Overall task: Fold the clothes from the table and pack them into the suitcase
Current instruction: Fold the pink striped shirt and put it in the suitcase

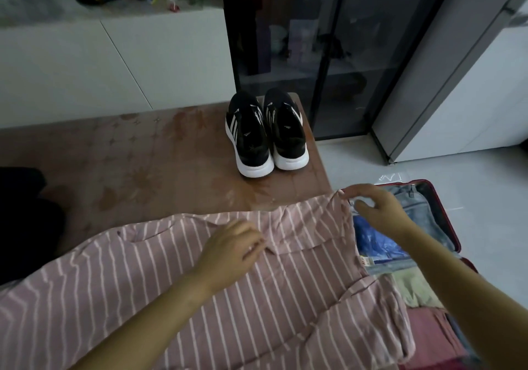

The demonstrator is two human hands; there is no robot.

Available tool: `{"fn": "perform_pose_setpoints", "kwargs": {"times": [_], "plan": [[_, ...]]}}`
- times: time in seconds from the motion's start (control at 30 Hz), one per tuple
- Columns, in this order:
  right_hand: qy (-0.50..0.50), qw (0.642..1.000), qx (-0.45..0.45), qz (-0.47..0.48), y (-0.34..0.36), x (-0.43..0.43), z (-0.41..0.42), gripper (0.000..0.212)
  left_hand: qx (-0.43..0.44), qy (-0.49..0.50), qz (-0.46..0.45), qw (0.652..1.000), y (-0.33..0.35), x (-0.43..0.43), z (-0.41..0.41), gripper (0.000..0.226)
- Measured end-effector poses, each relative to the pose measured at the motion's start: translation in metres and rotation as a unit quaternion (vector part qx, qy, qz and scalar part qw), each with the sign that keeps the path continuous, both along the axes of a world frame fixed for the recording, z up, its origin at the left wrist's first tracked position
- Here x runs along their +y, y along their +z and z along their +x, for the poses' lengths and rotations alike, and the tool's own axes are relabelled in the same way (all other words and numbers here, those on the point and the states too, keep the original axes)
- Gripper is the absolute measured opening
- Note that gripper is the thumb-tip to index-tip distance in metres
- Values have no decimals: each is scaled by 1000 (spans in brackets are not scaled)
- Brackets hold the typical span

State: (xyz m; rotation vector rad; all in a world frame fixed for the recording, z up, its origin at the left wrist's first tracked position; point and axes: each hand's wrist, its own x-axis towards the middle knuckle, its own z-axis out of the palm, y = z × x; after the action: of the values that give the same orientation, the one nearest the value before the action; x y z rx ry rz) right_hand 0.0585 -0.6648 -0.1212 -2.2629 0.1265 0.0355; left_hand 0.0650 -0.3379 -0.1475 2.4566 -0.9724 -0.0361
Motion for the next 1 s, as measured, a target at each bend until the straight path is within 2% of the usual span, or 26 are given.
{"fn": "perform_pose_setpoints", "kwargs": {"times": [0.1,0.17,0.23,0.3,0.33,0.4,0.53,0.63,0.7,0.8,0.9,1.0], "plan": [[0,988,-13,-152,-5,16,21,27,0,114,26,993,4,-7,28,27],[22,974,20,-224,-8,28,34,28,40,173,90,980,3,-8,44,35],[90,940,99,-315,-7,34,47,34,64,190,166,965,2,-8,50,32],[131,899,148,-391,-2,34,54,33,72,200,157,964,5,-8,50,15],[125,894,141,-406,1,32,56,32,76,210,126,967,7,-8,49,12],[92,897,126,-414,5,28,58,31,67,219,76,970,10,-3,47,14],[85,872,123,-466,3,44,45,43,63,178,72,979,11,41,31,39],[92,884,70,-453,9,81,32,55,47,210,62,975,13,107,12,43],[123,888,36,-441,15,116,25,57,34,259,59,963,14,159,0,47],[163,896,37,-411,17,176,20,59,31,351,87,932,20,234,-16,34],[186,914,38,-357,14,233,18,49,35,421,113,899,25,302,-37,33],[224,915,21,-334,6,285,19,40,13,464,159,871,26,363,-55,31]]}}
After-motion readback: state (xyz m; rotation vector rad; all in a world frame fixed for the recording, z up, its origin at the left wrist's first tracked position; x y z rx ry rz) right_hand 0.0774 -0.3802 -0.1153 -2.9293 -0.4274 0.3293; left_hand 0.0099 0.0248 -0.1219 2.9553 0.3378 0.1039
